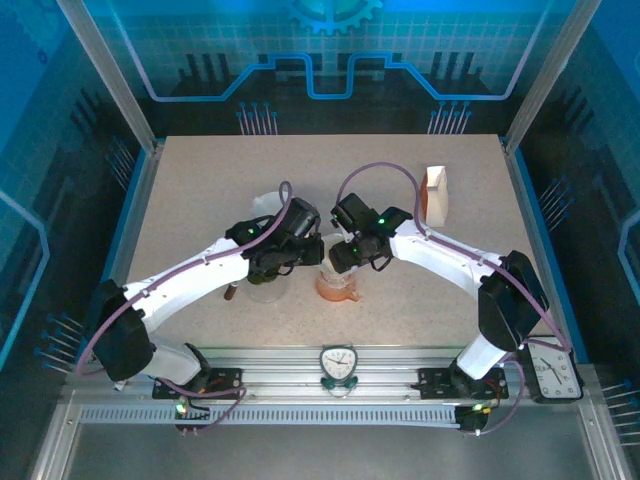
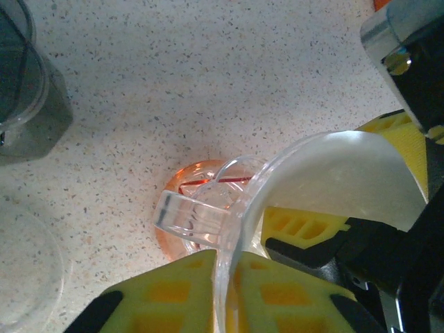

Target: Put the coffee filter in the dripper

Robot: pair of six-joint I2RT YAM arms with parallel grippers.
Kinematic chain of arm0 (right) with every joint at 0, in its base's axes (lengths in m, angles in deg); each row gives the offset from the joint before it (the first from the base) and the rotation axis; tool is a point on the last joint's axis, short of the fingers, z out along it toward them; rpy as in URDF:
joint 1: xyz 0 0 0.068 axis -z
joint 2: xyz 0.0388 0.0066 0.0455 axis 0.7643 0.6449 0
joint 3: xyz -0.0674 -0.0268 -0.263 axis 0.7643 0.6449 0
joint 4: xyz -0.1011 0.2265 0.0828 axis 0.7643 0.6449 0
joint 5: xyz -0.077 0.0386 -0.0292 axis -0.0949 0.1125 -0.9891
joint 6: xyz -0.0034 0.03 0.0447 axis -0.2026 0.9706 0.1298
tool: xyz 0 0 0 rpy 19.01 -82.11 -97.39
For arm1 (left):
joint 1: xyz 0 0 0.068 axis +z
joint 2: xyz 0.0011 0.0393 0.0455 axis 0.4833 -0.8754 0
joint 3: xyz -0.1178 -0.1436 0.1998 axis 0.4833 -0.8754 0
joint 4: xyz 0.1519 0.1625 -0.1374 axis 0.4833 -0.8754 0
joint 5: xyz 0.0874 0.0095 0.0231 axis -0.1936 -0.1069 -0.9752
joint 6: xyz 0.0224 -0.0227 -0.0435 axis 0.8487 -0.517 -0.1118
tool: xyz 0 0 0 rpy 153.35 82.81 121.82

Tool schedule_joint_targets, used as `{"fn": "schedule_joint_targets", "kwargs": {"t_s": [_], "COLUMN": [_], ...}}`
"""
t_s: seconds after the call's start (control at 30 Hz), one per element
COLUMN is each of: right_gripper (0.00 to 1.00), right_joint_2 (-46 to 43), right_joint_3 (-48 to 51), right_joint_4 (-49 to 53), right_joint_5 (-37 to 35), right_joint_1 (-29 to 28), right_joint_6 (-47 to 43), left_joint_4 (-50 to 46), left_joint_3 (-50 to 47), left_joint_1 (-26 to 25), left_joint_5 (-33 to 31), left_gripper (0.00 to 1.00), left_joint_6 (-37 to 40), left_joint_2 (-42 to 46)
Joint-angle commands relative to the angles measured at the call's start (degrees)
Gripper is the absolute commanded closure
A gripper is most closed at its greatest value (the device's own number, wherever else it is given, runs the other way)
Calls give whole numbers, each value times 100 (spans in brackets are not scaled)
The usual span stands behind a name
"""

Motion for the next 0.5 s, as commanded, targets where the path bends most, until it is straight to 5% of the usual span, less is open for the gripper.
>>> {"fn": "schedule_joint_targets", "kwargs": {"t_s": [0.0,0.17,0.27,0.47], "right_gripper": [34,33,33,33], "right_joint_2": [56,46,36,37], "right_joint_3": [137,153,154,171], "right_joint_4": [-37,-38,-46,-64], "right_joint_5": [-119,-114,-111,-104], "right_joint_1": [-40,-37,-38,-35], "right_joint_6": [42,43,50,52], "left_joint_4": [78,97,112,116], "left_joint_3": [85,72,72,89], "left_joint_1": [43,44,40,40], "left_joint_5": [-36,-33,-65,-40], "left_gripper": [84,66,64,83], "left_joint_6": [114,94,79,88], "left_joint_2": [-31,11,42,-4]}}
